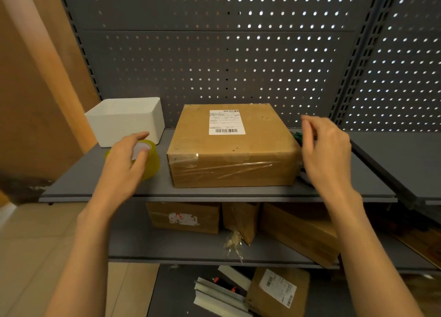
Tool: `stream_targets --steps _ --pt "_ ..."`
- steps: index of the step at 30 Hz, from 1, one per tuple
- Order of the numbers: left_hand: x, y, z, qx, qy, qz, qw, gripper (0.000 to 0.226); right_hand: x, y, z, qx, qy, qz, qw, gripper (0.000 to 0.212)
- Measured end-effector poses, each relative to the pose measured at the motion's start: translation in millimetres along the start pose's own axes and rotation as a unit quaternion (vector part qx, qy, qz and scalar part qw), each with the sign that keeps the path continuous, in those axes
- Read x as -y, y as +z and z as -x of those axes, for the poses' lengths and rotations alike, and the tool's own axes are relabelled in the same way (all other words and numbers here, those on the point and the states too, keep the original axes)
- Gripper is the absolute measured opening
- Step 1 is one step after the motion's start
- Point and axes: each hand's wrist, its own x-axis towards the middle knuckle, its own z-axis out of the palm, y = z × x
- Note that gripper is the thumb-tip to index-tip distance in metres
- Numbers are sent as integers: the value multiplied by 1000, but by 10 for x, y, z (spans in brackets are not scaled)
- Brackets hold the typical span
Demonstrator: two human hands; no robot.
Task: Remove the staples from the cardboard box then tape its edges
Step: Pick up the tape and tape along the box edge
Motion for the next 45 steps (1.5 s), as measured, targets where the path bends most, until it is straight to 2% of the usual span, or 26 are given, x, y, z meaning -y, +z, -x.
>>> stream_targets --steps 2,5,7,13,18,21,26,28,30,33,36,40,45 --pt "-178 34 8 -4 38 24 999 38 331 75 13 32 -57 -51 997 33" --pt "-385 126 21 46 91 30 994 39 807 334 179 185 -143 -100 967 41" --pt "-427 175 34 72 110 20 991 40 1024 525 286 250 -196 -92 944 45" --pt "-228 142 61 128 81 -3 988 44 1136 785 375 312 -232 -48 920 48" --pt "-148 69 54 162 103 -45 980 45 1051 744 362 298 -252 -3 921 45" --pt "-133 39 18 164 101 -56 980 44 1038 716 344 284 -243 -14 927 43" --pt "-194 54 -77 86 100 -37 991 40 1063 699 227 219 -194 -88 952 35" --pt "-189 92 -106 83 111 -16 990 39 1063 752 210 234 -214 -81 945 34" --pt "-131 152 -106 116 113 3 987 39 1040 829 248 235 -246 -36 940 35" --pt "-22 187 -74 144 117 40 982 46 988 894 334 169 -273 10 947 37" --pt "93 184 -66 154 146 13 977 50 930 945 355 121 -312 54 941 41" --pt "160 182 -31 165 158 -25 973 60 868 977 364 153 -333 87 926 46" --pt "101 143 -27 179 127 12 976 59 874 884 341 217 -326 79 917 56"
